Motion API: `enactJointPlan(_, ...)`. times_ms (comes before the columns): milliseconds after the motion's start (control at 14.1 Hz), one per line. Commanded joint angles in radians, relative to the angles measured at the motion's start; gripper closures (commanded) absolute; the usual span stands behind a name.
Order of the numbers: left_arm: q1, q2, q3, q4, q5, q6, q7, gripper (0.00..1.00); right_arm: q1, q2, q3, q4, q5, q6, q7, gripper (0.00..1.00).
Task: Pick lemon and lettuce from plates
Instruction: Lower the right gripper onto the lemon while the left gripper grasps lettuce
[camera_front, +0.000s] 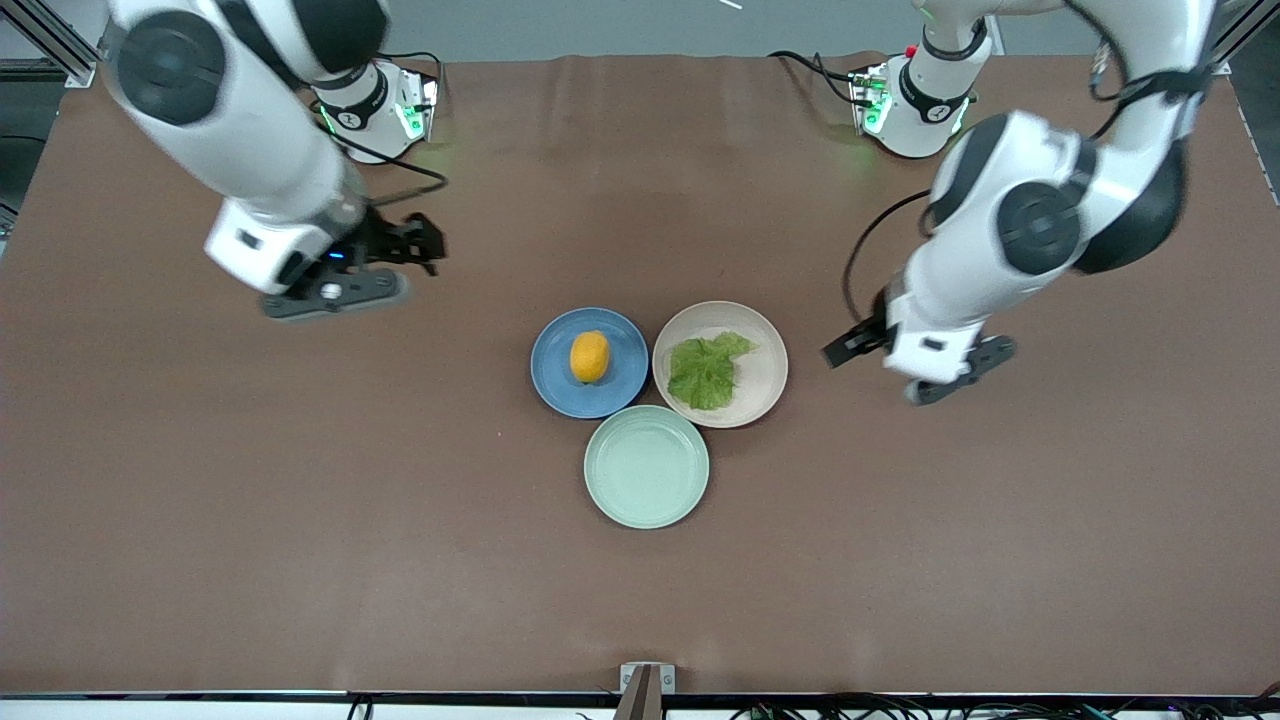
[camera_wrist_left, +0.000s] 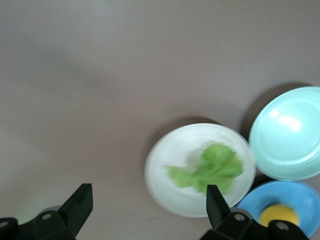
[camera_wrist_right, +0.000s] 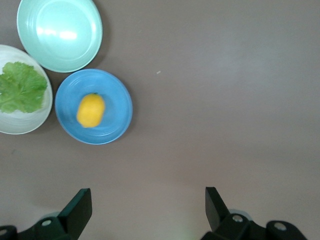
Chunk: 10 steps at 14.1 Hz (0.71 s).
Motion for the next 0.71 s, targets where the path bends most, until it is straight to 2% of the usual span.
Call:
enactJointPlan(0,-0.065,0.11,0.0,0.012,0.081,0.097,-0.226,0.01,0.064,0.015,-0.01,-0.109,0.052,0.143,0.124,0.0)
enactJointPlan(142,-0.104,0.151,0.0,-0.038,0.107,0.213,-0.387,0.04,0.124,0.041,-0.01,-0.216,0.052,0.319,0.179,0.0)
enactJointPlan(284,-0.137,0.153,0.0,-0.123,0.115,0.337,-0.504,0.12,0.156,0.098,-0.008,-0.272,0.054,0.465,0.212,0.0)
enactJointPlan(638,-0.182,0.22,0.006,-0.149,0.123,0.378,-0.636,0.28,0.199,0.27,-0.01,-0.278,0.054,0.683,0.278,0.0)
